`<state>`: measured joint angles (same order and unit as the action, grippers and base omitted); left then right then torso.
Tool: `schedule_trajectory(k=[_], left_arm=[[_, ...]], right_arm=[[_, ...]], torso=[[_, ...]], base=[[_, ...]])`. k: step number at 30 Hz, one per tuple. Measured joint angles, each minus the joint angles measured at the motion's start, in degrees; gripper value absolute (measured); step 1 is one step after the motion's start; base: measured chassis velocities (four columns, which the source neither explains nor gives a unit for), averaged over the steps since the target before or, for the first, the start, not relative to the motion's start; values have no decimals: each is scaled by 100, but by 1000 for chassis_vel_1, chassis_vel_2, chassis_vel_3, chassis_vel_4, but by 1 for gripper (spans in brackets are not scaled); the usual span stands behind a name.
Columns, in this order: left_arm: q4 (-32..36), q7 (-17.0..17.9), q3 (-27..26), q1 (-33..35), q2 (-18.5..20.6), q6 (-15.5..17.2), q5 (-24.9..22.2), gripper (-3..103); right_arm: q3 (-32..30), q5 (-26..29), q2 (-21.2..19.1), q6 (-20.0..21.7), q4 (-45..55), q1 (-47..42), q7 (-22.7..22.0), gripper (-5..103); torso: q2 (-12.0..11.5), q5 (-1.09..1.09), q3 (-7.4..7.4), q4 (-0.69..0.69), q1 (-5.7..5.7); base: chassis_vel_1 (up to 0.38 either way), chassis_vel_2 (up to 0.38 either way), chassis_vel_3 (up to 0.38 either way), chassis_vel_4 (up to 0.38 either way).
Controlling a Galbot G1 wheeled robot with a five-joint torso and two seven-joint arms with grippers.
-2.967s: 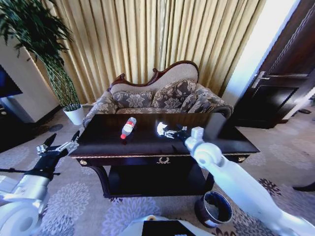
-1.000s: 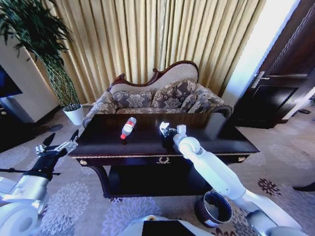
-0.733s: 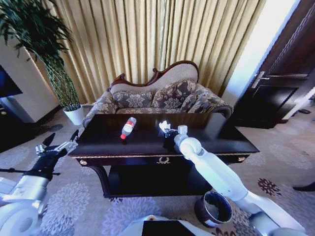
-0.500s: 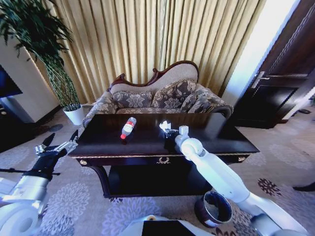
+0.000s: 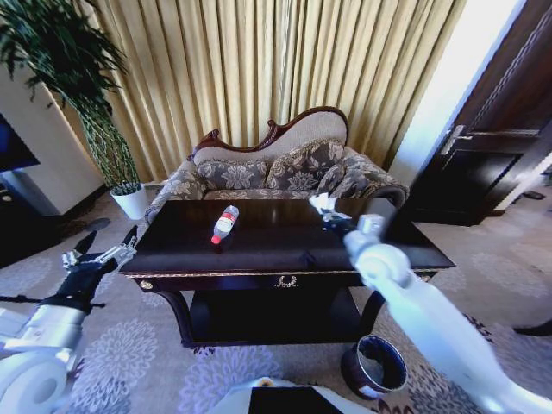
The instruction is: Move to the front of the table and place the trash on the table into the trash bin.
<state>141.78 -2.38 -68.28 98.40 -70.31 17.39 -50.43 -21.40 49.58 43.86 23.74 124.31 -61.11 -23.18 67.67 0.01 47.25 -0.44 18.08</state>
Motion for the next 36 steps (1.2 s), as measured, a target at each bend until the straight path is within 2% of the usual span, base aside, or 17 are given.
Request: schedule_trajectory(k=[5,8,9,13,17,19,22,36], left_arm=[[-94,-37,18,-23,-10,2,-10,100],[-187,-89,5,-25,15,-5,-11,100],[-187,-89,5,-25,15,-5,-11,100],[-330,-93,-14,-126,151,10,-36,100],[-362,-92,-9,-194,220,39,-79,100],[-373,-78,4,-251,318,175,-189,100],[-392,-62,32,-260,377,220,-210,100],[-468,-53,-12,-235,593,244,-269,100]], right_arm=[[-695,-90,-83,-152,672,-800,-190,0],[-1351,-16,55,-163,1196,-1406,-295,0],[-1351,-16,55,-163,1196,-1406,-295,0],[-1984,-182,339,-178,1536,-2269,-301,0],[-2098,-389,466,-215,1560,-2589,-285,0],[-2140,-794,670,-335,1469,-2829,-157,0],[-2140,-903,790,-410,1403,-2898,-119,0],[-1874,-658,1022,-404,1550,-3036,-82,0]], torso=[[0,0,0,2,0],[0,-1,0,2,0],[0,-1,0,2,0],[0,-1,-1,0,0],[0,-1,0,0,0],[0,-1,0,1,0],[0,-1,0,2,0],[-1,-1,1,2,1]], base=[[0,0,0,0],[0,0,0,0],[0,0,0,0],[0,0,0,0],[0,0,0,0],[0,0,0,0],[0,0,0,0],[0,0,0,0]])
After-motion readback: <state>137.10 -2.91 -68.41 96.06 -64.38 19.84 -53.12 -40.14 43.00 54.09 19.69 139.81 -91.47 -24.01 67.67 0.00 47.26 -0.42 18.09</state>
